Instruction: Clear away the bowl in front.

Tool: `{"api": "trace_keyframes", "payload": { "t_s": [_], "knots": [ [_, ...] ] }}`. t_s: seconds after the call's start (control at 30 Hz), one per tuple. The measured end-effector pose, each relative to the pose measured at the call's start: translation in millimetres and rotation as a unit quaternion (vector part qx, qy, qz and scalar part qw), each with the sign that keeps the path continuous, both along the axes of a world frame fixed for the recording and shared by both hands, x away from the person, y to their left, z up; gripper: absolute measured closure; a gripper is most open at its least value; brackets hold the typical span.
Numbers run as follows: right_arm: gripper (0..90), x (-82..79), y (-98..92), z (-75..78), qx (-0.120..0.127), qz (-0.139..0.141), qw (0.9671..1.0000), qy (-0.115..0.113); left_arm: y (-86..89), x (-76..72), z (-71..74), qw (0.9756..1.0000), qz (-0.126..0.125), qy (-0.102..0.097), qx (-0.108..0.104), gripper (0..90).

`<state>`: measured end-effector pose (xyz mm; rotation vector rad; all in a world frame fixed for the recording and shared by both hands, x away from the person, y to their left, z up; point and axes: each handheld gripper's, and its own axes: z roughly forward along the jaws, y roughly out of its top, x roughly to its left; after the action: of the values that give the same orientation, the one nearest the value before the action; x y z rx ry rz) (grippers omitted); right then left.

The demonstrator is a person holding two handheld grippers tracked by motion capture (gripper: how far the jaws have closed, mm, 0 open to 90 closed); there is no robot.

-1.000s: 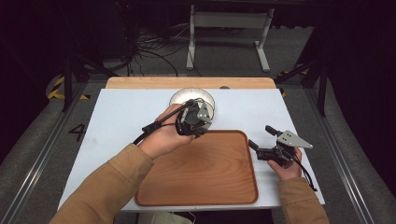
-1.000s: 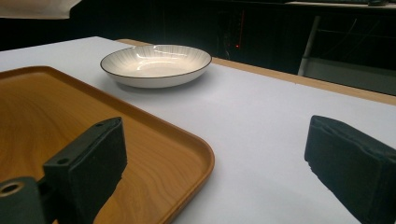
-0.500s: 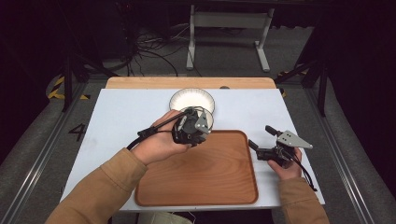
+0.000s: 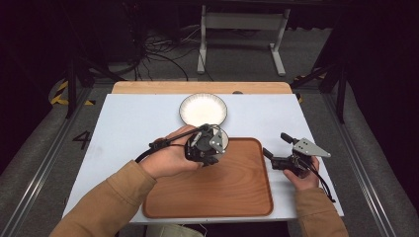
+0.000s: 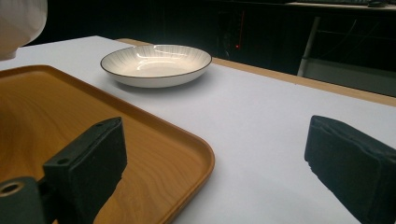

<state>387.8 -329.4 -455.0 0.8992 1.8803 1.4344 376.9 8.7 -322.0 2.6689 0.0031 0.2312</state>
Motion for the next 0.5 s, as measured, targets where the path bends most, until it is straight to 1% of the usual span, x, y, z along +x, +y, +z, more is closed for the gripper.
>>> {"api": "trace_keyframes", "payload": {
  "t_s": [0.1,0.13,0.27,0.3,0.37,0.43,0.47,0.5],
  "knots": [
    [6.1,0.1,0.1,0.0,0.0,0.001,1.0,0.0,-1.0,-1.5,-4.0,0.9999,-0.003,0.005,0.01,80.9],
    [6.1,0.0,0.1,0.0,0.0,0.001,1.0,0.0,-1.3,-1.3,-5.0,0.9999,-0.007,0.006,0.01,80.9],
    [6.1,0.0,0.1,0.0,0.0,0.0,1.0,0.0,-2.1,-2.2,-10.6,0.9998,-0.007,0.013,0.014,81.0],
    [6.0,-0.1,0.1,0.0,0.0,0.0,1.0,0.0,-2.7,-2.3,-12.3,0.9997,-0.008,0.013,0.018,81.1],
    [6.1,0.0,0.1,0.0,0.0,0.0,1.0,0.0,-3.4,-1.7,-16.9,0.9996,-0.011,0.02,0.018,81.1],
    [6.1,-0.1,0.1,0.0,0.0,0.0,1.0,0.0,-3.6,-1.9,-20.8,0.9995,-0.009,0.025,0.018,81.1],
    [6.1,0.0,0.1,0.0,0.0,0.001,1.0,0.0,-4.1,-1.8,-24.1,0.9993,-0.009,0.028,0.022,81.1],
    [6.1,0.0,0.1,0.0,0.0,0.001,1.0,0.0,-4.1,-1.8,-24.1,0.9993,-0.009,0.028,0.022,81.1]
  ]
}}
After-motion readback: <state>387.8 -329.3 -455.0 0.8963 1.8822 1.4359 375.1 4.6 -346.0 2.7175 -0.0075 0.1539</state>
